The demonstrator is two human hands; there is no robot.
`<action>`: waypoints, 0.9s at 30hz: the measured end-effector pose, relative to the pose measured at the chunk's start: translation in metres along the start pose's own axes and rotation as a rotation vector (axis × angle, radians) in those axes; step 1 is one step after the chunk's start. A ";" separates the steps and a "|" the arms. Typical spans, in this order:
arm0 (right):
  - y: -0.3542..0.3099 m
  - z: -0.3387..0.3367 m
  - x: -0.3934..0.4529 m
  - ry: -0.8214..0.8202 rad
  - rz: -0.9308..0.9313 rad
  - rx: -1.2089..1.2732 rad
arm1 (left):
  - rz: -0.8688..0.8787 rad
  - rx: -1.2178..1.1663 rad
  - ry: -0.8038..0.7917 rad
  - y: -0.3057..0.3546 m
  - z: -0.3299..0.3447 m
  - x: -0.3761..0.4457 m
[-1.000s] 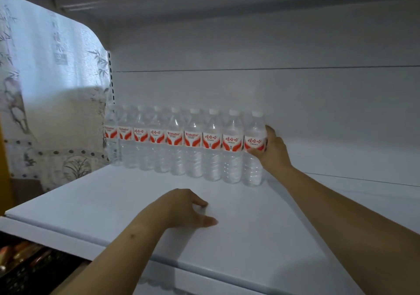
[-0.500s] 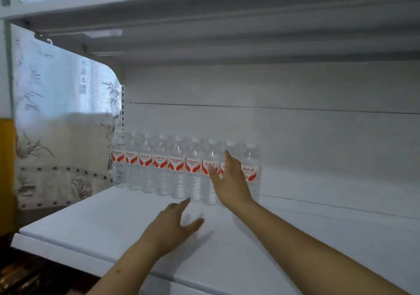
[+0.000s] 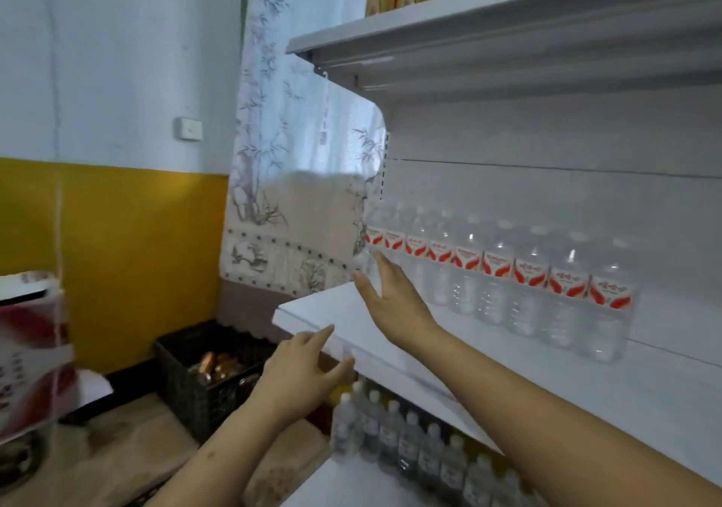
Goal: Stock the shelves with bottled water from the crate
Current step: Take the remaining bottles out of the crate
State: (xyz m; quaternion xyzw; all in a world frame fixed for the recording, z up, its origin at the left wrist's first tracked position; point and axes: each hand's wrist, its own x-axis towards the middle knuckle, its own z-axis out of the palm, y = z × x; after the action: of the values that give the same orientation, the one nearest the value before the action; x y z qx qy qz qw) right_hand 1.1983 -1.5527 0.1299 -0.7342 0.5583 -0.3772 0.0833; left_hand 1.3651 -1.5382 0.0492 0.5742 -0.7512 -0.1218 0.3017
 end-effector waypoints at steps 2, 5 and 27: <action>-0.022 0.037 0.004 -0.036 -0.026 -0.002 | -0.055 0.020 0.041 -0.035 -0.010 -0.014; -0.047 0.094 0.007 -0.113 -0.080 0.029 | -0.147 0.056 0.065 -0.091 -0.022 -0.034; 0.008 0.491 -0.072 -0.845 0.200 0.078 | -1.028 -0.059 -0.290 -0.459 0.102 -0.218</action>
State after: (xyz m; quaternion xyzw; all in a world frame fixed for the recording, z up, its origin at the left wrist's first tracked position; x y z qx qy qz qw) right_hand 1.5036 -1.6385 -0.2523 -0.7627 0.5287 -0.0545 0.3684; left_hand 1.7015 -1.4938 -0.3426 0.8367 -0.4035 -0.3530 0.1122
